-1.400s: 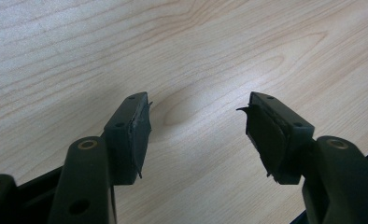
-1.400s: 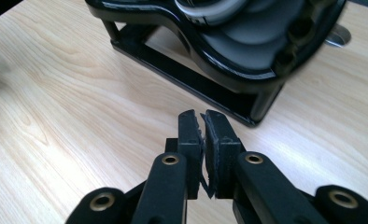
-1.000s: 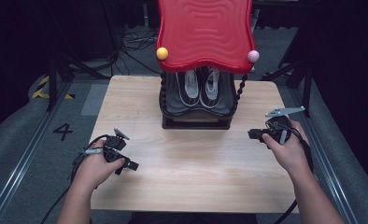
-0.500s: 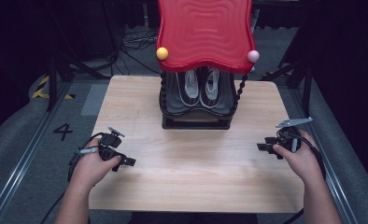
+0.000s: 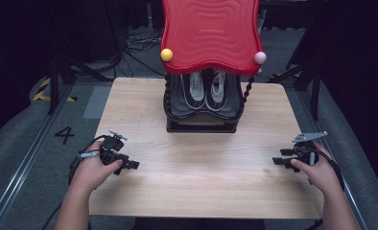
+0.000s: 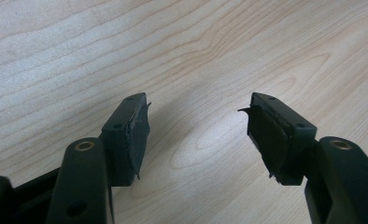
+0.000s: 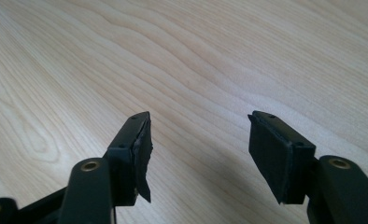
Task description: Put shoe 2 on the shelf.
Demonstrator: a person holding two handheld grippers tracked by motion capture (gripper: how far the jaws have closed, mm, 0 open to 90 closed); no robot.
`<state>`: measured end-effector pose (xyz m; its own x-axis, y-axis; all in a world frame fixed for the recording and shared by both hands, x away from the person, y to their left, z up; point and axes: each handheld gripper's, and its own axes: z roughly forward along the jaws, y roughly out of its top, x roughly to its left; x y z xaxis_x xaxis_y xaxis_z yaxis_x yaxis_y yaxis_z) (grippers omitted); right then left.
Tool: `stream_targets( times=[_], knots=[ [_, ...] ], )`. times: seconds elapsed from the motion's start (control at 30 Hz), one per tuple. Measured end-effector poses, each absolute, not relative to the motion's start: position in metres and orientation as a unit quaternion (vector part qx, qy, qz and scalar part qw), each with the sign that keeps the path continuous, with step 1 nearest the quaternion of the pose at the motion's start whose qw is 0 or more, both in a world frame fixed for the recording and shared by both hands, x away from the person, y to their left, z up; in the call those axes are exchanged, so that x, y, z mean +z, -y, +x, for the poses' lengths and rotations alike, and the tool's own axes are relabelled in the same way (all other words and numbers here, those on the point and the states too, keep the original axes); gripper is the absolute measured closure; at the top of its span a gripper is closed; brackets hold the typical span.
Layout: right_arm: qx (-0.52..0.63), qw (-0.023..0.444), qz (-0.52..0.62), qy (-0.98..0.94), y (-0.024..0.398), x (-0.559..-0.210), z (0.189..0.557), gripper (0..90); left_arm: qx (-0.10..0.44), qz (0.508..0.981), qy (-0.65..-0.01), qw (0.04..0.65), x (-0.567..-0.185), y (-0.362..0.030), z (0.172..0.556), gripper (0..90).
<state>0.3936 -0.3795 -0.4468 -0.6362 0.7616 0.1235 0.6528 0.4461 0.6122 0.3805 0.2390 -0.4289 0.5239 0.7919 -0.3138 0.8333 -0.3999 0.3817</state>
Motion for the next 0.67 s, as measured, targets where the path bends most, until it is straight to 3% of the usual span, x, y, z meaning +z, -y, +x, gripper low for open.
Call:
stream_targets(
  times=[0.3, 0.67],
  knots=[
    [0.337, 0.095, 0.396, -0.849, 0.387, -0.471, 0.394, 38.5, -0.053, 0.840, -0.473, 0.260, -0.431, -0.237, 0.383, 39.0],
    [0.355, 0.133, 0.373, -0.847, 0.383, -0.472, 0.393, 38.0, -0.053, 0.842, -0.471, 0.259, -0.433, -0.233, 0.386, 38.7]
  ],
)
